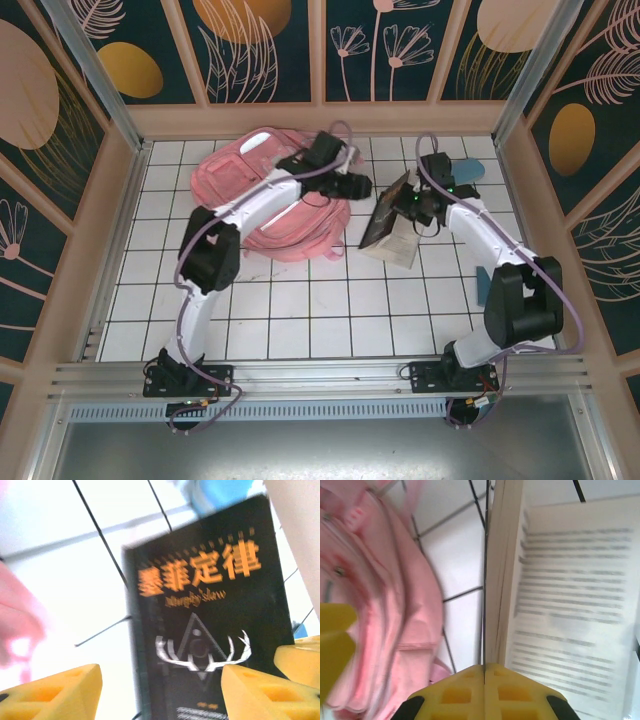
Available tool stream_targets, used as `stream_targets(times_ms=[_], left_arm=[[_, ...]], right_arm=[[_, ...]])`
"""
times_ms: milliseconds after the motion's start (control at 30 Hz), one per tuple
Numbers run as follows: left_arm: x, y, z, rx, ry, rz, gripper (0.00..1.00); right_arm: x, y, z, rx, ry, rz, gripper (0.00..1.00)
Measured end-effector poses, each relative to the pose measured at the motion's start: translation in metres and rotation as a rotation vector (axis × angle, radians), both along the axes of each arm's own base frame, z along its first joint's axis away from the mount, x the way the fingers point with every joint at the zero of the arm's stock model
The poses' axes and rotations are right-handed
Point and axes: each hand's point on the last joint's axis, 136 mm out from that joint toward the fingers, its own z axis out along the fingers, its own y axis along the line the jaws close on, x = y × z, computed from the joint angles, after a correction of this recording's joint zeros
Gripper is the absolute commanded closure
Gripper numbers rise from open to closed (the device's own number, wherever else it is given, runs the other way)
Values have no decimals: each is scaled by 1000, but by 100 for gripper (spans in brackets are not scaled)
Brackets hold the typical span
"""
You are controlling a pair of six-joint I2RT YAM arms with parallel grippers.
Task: Pack books, pencil case, and school supplies into a backpack
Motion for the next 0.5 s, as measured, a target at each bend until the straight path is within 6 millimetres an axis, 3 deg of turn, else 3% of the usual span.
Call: stream_targets(times_ms=[100,200,333,500], left_arm=[[18,35,33,-38,-44,60,25],[25,64,45,-80,-42,91,20],[19,79,33,-159,26,82,9],[5,79,12,-257,130,49,2]], right_arm=[[7,-1,22,40,-49,25,100],[11,4,40,87,-85,67,100],[14,21,65,171,-139,150,100],[15,43,94,281,-210,255,100]])
